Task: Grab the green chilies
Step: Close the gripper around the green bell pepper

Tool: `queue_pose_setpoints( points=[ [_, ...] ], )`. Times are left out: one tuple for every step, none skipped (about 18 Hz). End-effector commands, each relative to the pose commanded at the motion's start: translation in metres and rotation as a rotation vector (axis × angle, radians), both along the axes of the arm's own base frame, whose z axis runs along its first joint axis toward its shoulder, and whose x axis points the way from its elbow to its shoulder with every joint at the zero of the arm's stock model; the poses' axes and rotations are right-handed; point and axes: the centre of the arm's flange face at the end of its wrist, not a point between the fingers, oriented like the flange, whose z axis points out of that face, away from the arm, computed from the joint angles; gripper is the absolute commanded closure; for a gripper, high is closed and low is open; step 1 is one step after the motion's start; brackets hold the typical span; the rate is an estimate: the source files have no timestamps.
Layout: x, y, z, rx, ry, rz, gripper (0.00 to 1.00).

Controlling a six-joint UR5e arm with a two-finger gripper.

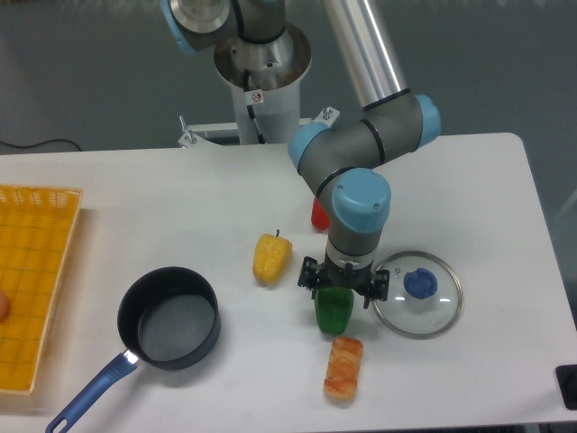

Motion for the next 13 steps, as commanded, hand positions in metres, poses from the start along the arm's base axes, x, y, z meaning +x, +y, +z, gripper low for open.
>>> queue_pose_setpoints(
  points=[
    [0.001,0.0,-0.004,-0.007,-0.002,-0.001,0.0],
    [0.003,0.002,-0.009,-0.023,0.0,-0.006,0.0],
    [0.001,0.002,-0.01,-0.036,0.007,-0.007,0.0],
    [0.004,0.006,-0.013,-0.042,0.008,-0.012,0.0],
    [0.005,0.008,-0.014,-0.042,0.008,-0.015,0.0],
    [0.004,0.008,-0.013,-0.041,0.009,-0.015,0.0],
    [0.004,0.008,-0.013,-0.041,0.009,-0.015,0.0],
    [0.004,0.008,-0.014,-0.042,0.008,-0.015,0.0],
    [0.004,0.008,-0.016,-0.043,0.006,-0.016,0.0],
    [0.003,0.009,-0.016,-0.044,0.007,-0.015,0.0],
    [0.004,0.009,-0.017,-0.045,0.008,-0.017,0.0],
    [0.003,0.01,-0.016,-0.039,0.017,-0.017,0.0],
    [0.004,0.011,-0.017,-0.034,0.023,-0.018,0.03]
  ],
)
